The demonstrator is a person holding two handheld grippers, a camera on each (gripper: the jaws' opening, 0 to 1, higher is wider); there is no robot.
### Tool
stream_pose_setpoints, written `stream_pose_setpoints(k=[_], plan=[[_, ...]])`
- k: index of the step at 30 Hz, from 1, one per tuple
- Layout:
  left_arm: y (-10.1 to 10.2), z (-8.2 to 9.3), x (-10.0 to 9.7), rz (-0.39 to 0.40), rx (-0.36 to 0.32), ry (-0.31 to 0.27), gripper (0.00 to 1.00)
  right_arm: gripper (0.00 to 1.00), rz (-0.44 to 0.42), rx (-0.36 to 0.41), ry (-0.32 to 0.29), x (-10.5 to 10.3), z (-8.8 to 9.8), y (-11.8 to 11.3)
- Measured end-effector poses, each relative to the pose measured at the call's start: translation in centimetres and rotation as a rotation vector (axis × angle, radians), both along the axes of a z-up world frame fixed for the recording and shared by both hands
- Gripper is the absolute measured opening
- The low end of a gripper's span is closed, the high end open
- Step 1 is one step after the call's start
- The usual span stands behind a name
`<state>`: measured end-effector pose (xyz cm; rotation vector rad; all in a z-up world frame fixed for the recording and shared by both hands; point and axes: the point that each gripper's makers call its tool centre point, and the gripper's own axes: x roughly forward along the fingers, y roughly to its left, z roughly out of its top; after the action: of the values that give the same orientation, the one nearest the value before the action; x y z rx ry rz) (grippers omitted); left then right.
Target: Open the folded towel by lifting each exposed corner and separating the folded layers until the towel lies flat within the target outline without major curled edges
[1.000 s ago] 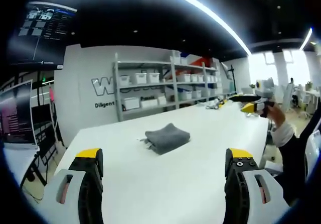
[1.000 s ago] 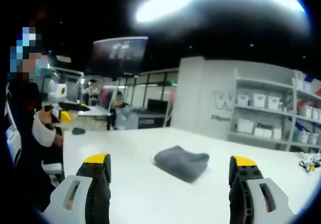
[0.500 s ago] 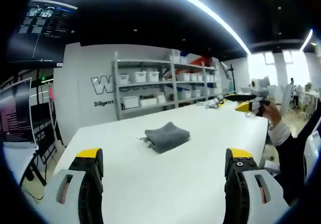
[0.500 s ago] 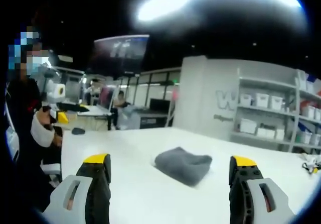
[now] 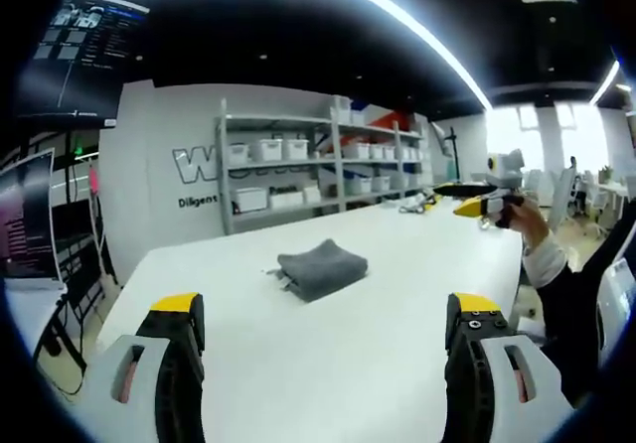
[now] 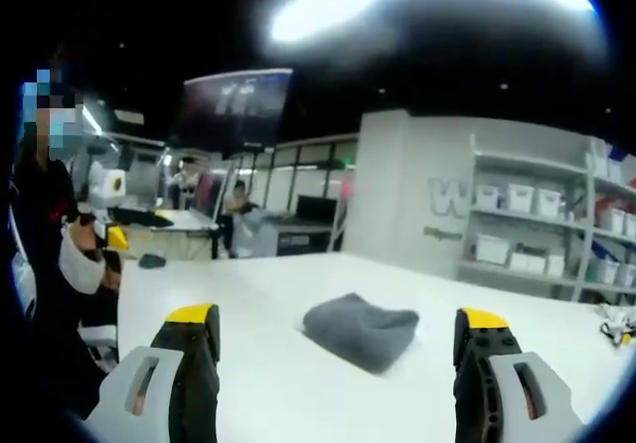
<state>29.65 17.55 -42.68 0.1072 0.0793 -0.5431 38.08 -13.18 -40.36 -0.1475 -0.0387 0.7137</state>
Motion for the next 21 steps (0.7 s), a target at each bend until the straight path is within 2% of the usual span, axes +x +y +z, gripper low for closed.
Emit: stream_pose_setpoints(k=[14,21], plan=[[0.4,0.1,0.2,0.005,-0.008,0.003,1.0,0.99,0.008,0.017,-0.01,0.7,0.7,0.4],[0.4,0.0,0.3,0.005,-0.005,0.008,1.0,0.99,0.015,0.002,-0.005,1.2,0.6,0.9]])
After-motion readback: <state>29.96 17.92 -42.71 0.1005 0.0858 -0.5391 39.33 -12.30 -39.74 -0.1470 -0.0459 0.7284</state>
